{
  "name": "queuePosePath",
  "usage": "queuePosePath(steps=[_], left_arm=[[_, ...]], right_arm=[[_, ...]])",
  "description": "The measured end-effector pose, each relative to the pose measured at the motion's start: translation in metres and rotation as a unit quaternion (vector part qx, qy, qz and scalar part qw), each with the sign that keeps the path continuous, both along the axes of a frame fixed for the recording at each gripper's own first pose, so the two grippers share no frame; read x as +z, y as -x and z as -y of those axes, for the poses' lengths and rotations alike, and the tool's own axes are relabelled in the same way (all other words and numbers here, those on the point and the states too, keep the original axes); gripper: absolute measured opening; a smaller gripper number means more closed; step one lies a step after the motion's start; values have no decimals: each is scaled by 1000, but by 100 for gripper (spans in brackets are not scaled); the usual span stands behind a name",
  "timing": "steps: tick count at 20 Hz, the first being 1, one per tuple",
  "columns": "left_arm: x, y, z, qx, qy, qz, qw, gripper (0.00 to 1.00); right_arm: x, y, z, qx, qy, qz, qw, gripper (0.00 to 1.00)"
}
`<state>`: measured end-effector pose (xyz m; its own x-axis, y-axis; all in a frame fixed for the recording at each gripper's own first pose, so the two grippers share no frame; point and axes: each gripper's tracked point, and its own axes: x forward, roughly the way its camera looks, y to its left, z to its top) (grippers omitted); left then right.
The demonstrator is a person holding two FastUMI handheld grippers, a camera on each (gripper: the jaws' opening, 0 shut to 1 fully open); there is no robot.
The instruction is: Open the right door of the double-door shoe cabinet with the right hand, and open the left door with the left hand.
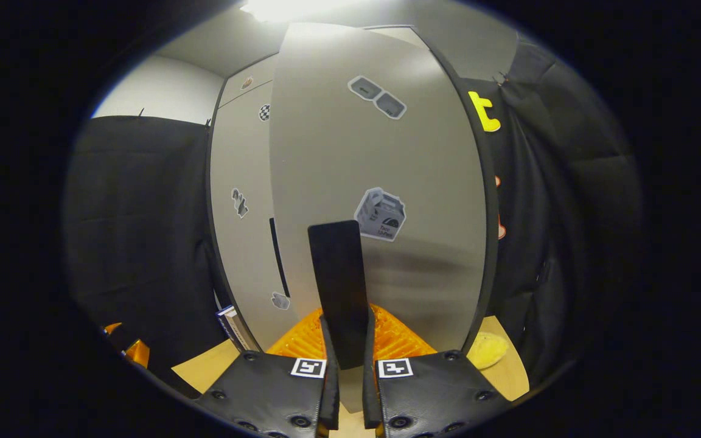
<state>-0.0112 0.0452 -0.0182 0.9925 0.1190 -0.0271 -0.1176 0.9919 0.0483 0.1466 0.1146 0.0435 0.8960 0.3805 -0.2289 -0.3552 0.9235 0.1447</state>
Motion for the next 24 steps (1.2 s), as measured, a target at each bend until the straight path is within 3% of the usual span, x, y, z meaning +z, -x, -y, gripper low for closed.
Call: queuePosePath(steps=[13,24], left_arm=[[-5,-34,74,-90,5,-5,996,95],[-6,-46,122,-135,11,-8,991,93]], right_arm=[[2,7,29,-32,30,23,999,17],[1,6,45,-65,86,53,993,15]])
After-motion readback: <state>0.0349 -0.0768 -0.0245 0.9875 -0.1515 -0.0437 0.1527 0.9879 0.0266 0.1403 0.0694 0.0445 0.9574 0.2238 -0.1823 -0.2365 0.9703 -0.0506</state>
